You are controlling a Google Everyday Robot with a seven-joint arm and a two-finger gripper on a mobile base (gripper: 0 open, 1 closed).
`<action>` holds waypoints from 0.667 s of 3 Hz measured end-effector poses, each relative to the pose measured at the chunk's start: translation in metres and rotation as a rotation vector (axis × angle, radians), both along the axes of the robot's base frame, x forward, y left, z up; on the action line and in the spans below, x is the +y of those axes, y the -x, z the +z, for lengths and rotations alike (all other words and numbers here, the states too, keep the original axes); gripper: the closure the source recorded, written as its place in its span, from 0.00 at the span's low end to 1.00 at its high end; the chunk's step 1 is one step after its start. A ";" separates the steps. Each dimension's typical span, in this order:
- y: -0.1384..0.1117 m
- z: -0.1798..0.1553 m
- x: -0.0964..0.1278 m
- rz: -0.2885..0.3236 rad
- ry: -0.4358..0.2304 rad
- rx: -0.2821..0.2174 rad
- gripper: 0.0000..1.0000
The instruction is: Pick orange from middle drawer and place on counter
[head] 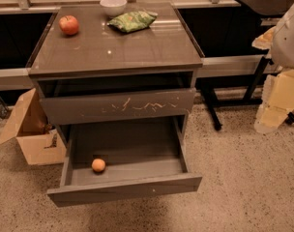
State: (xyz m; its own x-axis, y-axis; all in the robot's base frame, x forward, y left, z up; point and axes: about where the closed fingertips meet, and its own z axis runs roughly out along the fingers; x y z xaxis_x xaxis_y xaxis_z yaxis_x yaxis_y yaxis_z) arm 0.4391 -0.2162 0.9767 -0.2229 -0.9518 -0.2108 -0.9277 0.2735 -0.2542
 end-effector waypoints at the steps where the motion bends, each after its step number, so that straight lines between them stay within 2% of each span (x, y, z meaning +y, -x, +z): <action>1: 0.000 0.000 0.000 0.000 0.000 0.000 0.00; 2: -0.003 -0.014 0.005 0.041 -0.021 0.003 0.00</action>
Offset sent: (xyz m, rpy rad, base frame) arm 0.0088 0.0144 -0.0526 0.0730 0.0301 0.1423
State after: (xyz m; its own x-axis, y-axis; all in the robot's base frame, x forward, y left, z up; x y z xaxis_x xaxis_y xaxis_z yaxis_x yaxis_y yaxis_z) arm 0.4418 -0.2115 0.9629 -0.1844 -0.9555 -0.2302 -0.9389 0.2405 -0.2461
